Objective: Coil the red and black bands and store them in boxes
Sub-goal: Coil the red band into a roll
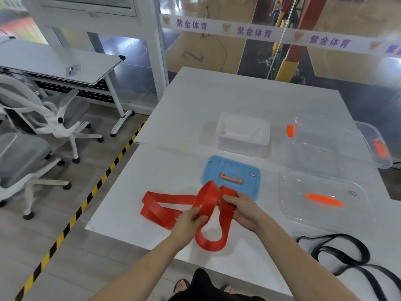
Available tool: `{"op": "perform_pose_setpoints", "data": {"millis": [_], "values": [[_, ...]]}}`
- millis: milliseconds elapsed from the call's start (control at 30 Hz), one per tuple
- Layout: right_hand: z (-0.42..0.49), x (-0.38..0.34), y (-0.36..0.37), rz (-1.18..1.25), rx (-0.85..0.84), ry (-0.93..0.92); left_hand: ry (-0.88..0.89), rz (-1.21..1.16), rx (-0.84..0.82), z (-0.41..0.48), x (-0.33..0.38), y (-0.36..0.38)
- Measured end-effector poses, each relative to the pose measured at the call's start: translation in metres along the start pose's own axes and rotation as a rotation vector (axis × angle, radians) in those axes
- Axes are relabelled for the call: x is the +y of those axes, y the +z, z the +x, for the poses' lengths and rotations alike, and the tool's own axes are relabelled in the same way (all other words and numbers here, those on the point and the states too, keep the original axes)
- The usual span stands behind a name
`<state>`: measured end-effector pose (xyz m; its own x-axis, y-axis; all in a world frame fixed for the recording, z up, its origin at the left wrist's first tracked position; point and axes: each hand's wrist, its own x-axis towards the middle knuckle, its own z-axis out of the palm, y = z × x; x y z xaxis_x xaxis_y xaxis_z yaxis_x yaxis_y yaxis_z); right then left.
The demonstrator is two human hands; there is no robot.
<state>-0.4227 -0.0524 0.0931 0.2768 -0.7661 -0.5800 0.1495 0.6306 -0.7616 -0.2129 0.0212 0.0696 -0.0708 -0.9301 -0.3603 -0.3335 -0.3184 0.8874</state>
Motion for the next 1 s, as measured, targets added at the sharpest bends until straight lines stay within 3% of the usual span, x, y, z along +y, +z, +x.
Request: {"op": "perform_pose_setpoints", "data": {"millis": [133, 233, 300, 500, 567, 633, 800, 1000], "values": [[-0.009, 0.005, -0.012, -0.116, 0.102, 0.037, -0.16, -0.5, 0.164, 0.004, 0.02, -0.017], [-0.011, 0.016, -0.026, -0.144, 0.301, 0.061, -0.232, -0.769, 0.22, 0.014, 0.025, -0.027], [-0.013, 0.021, -0.036, -0.352, 0.358, 0.037, -0.286, -0.901, 0.268, 0.015, 0.029, -0.031], [-0.027, 0.013, -0.039, -1.047, 0.118, 0.141, -0.329, -1.141, 0.199, 0.01, 0.055, -0.032], [-0.028, 0.007, -0.033, -1.162, 0.071, 0.074, -0.312, -1.17, 0.157, 0.009, 0.068, -0.032], [-0.032, -0.001, -0.022, -1.052, 0.022, -0.086, -0.293, -1.207, 0.136, 0.006, 0.082, -0.03], [-0.038, -0.016, 0.008, -0.757, -0.223, -0.192, -0.272, -1.348, 0.158, 0.009, 0.097, -0.031], [-0.033, -0.022, 0.018, -0.809, -0.073, -0.427, -0.239, -1.423, 0.106, 0.01, 0.102, -0.042]]}}
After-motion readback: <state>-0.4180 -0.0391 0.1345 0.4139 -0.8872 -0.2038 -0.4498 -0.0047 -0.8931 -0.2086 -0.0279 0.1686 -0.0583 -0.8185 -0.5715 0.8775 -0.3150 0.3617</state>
